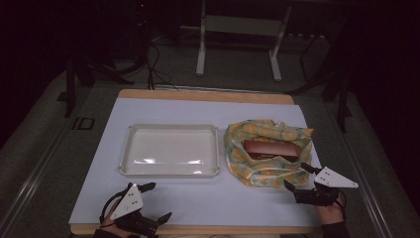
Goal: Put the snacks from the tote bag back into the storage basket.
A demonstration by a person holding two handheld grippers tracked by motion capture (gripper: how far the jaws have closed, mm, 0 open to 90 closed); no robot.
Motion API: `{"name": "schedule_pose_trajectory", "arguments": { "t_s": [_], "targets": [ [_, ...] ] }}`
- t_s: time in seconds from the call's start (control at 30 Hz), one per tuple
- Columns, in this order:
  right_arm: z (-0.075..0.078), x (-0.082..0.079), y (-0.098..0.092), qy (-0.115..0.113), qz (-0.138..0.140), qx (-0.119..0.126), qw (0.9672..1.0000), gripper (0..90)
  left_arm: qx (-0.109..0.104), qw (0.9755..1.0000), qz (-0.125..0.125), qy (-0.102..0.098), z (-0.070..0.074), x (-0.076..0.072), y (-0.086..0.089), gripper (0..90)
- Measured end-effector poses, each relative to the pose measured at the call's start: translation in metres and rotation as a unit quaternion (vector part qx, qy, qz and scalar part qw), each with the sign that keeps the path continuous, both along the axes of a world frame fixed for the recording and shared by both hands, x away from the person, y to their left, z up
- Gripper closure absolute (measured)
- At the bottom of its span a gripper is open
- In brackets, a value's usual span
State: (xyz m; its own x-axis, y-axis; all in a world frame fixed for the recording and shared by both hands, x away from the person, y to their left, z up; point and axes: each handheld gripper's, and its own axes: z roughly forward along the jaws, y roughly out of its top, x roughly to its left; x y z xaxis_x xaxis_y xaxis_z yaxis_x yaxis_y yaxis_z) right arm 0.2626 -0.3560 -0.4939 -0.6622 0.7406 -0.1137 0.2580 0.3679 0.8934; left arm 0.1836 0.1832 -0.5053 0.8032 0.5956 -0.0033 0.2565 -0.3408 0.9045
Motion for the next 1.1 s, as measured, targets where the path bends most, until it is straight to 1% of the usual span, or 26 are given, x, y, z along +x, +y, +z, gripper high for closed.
{"name": "schedule_pose_trajectory", "arguments": {
  "t_s": [0.07,0.17,0.2,0.23,0.27,0.3,0.33,0.4,0.43,0.47,0.53,0.57,0.6,0.67,0.73,0.77,0.8,0.87,0.9,0.93,0.97,1.0,1.03,1.07,1.1],
  "targets": [
    [-0.001,0.001,-0.002,0.005,0.010,-0.016,0.9998,13.2,0.002,1.0000,-0.004,-0.002,0.000,0.000,-0.002,0.0],
    [-0.001,0.002,-0.003,0.012,0.016,-0.021,0.9996,13.2,0.001,1.0000,-0.004,-0.004,0.001,-0.001,-0.002,0.0],
    [-0.002,0.004,-0.007,0.038,0.030,-0.033,0.9983,13.0,-0.001,1.0000,-0.002,-0.004,0.001,0.000,-0.001,0.0],
    [-0.002,0.004,-0.007,0.038,0.030,-0.033,0.9983,13.0,-0.001,1.0000,-0.002,-0.004,0.001,0.000,-0.001,0.0],
    [-0.002,0.004,-0.007,0.041,0.030,-0.040,0.9979,13.0,-0.001,1.0000,0.000,-0.004,0.001,0.000,-0.001,0.0],
    [-0.002,0.004,-0.008,0.050,0.031,-0.049,0.9970,13.0,-0.001,1.0000,0.002,-0.003,0.001,0.001,-0.001,0.0],
    [0.000,0.005,-0.009,0.070,0.040,-0.055,0.9952,12.8,-0.001,1.0000,0.002,-0.002,0.000,0.001,-0.001,0.0],
    [0.002,0.007,-0.010,0.091,0.047,-0.055,0.9932,12.6,-0.001,1.0000,0.000,-0.002,0.000,0.001,-0.001,0.0],
    [0.003,0.008,-0.010,0.110,0.061,-0.048,0.9909,12.6,-0.001,1.0000,-0.001,-0.003,0.001,0.001,-0.002,0.0],
    [0.004,0.009,-0.010,0.127,0.073,-0.048,0.9880,12.5,-0.003,1.0000,-0.001,-0.003,0.001,0.001,-0.002,0.0],
    [0.006,0.009,-0.009,0.136,0.080,-0.061,0.9855,12.2,-0.003,1.0000,-0.001,-0.003,0.001,0.001,-0.002,0.0],
    [0.006,0.009,-0.009,0.136,0.080,-0.061,0.9855,12.2,-0.003,1.0000,-0.001,-0.003,0.001,0.001,-0.002,0.0],
    [0.009,0.010,-0.009,0.149,0.094,-0.061,0.9824,11.5,-0.004,1.0000,0.000,-0.003,0.001,0.001,-0.002,0.0],
    [0.011,0.011,-0.009,0.155,0.103,-0.056,0.9810,11.1,-0.004,1.0000,0.000,-0.003,0.001,0.001,-0.002,0.0],
    [0.012,0.011,-0.009,0.157,0.107,-0.052,0.9804,11.1,-0.004,1.0000,0.000,-0.003,0.001,0.001,-0.002,0.0],
    [0.015,0.011,-0.008,0.153,0.119,-0.050,0.9797,11.1,-0.004,1.0000,-0.003,-0.003,0.001,0.001,-0.002,0.0],
    [0.016,0.011,-0.007,0.149,0.123,-0.053,0.9797,11.1,-0.004,1.0000,-0.003,-0.003,0.001,0.001,-0.002,0.0],
    [0.020,0.011,-0.004,0.147,0.131,-0.065,0.9783,11.2,-0.004,1.0000,-0.005,-0.004,0.001,0.001,-0.003,0.0],
    [0.021,0.011,-0.003,0.149,0.137,-0.070,0.9768,11.2,-0.003,1.0000,-0.006,-0.003,0.001,0.001,-0.003,0.0],
    [0.021,0.011,-0.003,0.149,0.137,-0.070,0.9768,11.2,-0.003,1.0000,-0.006,-0.003,0.001,0.001,-0.003,0.0],
    [0.025,0.010,0.000,0.139,0.146,-0.083,0.9761,11.2,-0.003,1.0000,-0.007,-0.004,0.001,0.001,-0.003,0.0],
    [0.028,0.009,0.002,0.134,0.153,-0.083,0.9756,11.2,-0.003,1.0000,-0.009,-0.004,0.001,0.001,-0.004,0.0],
    [0.028,0.009,0.002,0.134,0.153,-0.083,0.9756,11.2,-0.003,1.0000,-0.009,-0.004,0.001,0.001,-0.004,0.0],
    [0.033,0.010,0.005,0.126,0.156,-0.083,0.9762,11.1,-0.003,1.0000,-0.009,-0.004,0.001,0.001,-0.004,0.0],
    [0.033,0.010,0.005,0.126,0.156,-0.083,0.9762,11.1,-0.003,1.0000,-0.009,-0.004,0.001,0.001,-0.004,0.0]
  ]
}}
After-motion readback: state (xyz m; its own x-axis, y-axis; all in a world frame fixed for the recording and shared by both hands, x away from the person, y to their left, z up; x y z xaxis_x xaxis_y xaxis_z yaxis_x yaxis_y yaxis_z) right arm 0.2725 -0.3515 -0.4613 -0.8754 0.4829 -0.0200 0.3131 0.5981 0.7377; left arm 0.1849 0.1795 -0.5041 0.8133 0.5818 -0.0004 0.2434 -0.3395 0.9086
